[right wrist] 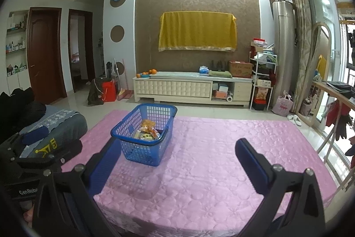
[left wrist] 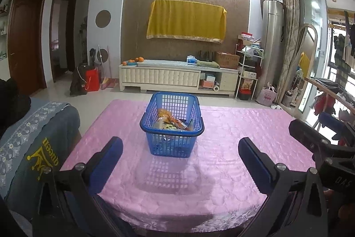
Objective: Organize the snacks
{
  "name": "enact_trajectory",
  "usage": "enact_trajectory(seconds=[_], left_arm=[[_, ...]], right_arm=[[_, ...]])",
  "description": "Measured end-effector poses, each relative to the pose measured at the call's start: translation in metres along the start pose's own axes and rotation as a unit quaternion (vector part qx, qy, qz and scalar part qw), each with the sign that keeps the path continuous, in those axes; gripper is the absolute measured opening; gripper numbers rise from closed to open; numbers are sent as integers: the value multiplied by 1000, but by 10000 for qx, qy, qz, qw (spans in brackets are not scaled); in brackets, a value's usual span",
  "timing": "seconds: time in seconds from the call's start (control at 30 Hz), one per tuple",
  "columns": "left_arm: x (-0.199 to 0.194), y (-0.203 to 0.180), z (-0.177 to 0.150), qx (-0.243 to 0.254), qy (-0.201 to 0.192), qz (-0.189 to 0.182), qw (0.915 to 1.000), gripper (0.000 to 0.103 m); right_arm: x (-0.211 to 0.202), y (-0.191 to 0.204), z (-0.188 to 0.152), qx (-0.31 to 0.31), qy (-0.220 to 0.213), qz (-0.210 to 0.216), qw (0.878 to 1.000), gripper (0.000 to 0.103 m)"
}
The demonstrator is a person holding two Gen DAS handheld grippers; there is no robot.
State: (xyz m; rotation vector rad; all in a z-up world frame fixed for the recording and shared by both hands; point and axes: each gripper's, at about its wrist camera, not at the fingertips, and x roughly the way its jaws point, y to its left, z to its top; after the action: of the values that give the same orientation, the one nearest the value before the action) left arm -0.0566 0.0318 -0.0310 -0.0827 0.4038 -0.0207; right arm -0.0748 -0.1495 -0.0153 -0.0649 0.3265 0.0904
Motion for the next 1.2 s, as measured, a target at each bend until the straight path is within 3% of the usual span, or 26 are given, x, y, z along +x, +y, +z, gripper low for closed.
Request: enact_trajectory(seconds=[1.2], left_arm=[[-7,4,-2,-71,18,-164,9998,103]], right_arm=[[-6,4,2,-21,98,-79,9999,103]])
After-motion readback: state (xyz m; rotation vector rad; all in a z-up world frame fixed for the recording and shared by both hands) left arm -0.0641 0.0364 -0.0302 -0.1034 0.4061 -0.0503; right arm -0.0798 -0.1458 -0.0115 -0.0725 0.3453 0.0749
